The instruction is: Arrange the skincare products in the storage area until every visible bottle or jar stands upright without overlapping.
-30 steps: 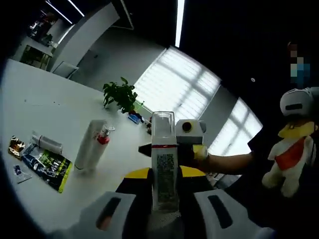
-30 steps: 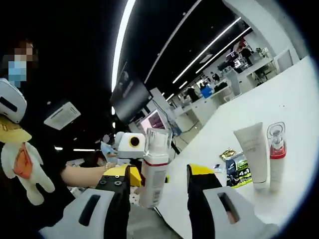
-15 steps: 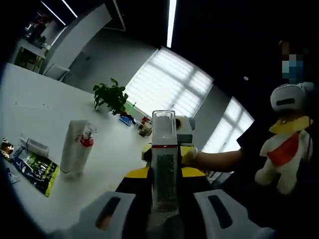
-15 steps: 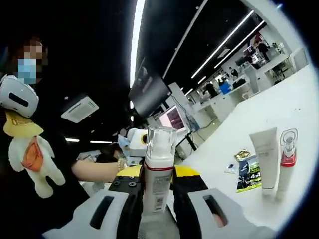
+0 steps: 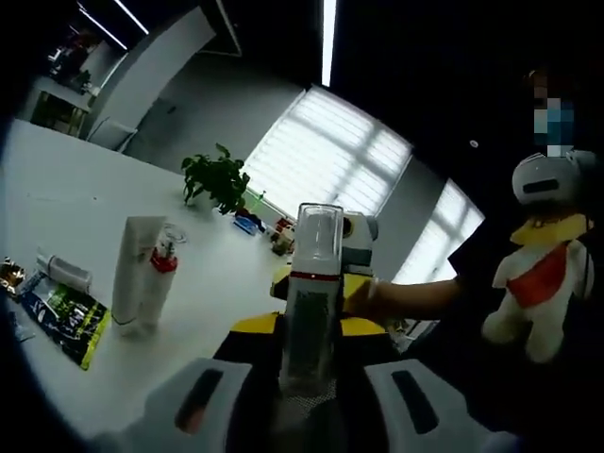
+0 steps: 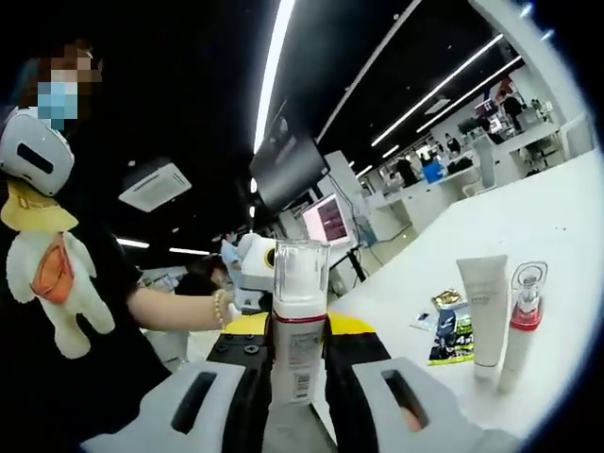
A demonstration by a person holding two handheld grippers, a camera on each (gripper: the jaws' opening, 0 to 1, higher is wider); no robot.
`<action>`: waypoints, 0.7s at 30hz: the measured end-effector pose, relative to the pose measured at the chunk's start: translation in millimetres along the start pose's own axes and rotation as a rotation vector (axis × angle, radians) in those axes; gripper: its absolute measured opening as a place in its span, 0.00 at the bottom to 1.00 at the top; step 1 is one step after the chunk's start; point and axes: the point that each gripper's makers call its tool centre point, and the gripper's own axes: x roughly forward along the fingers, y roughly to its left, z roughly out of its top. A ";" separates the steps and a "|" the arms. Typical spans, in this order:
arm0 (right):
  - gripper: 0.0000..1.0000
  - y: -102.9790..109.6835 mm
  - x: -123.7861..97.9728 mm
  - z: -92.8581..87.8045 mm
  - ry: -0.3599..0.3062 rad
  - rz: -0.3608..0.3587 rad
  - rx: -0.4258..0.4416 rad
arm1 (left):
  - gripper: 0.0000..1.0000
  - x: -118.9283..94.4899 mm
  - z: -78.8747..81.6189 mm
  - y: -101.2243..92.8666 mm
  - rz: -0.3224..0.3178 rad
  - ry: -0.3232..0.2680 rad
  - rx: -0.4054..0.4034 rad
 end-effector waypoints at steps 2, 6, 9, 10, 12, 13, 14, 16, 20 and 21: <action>0.19 -1.9 -0.6 -1.2 0.010 0.001 -0.013 | 0.16 1.0 -2.7 0.2 0.011 0.015 0.013; 0.20 -8.3 -6.1 -1.3 0.022 0.005 -0.047 | 0.26 0.1 -19.2 8.0 0.083 0.103 0.040; 0.20 -15.1 -11.9 -9.2 0.059 -0.004 -0.091 | 0.31 -1.7 -24.7 10.9 0.132 0.160 0.086; 0.20 -16.5 -13.3 -10.7 0.064 -0.007 -0.097 | 0.33 -2.6 -25.0 11.6 0.144 0.176 0.099; 0.20 -20.4 -17.6 -16.0 0.082 -0.013 -0.133 | 0.36 -4.6 -24.0 11.9 0.165 0.227 0.148; 0.20 -20.4 -18.1 -17.6 0.090 -0.015 -0.142 | 0.38 -4.8 -23.4 11.9 0.170 0.237 0.159; 0.20 -22.1 -19.6 -21.3 0.108 -0.023 -0.162 | 0.39 -5.0 -20.9 10.9 0.182 0.264 0.191; 0.20 -21.2 -21.1 -28.0 0.144 -0.015 -0.210 | 0.40 -2.5 -13.5 4.9 0.180 0.299 0.246; 0.20 -22.2 -21.1 -37.4 0.205 -0.008 -0.322 | 0.41 2.6 0.8 -0.9 0.205 0.385 0.369; 0.20 -21.5 -20.7 -39.4 0.218 -0.004 -0.343 | 0.41 3.3 2.1 -1.4 0.208 0.408 0.395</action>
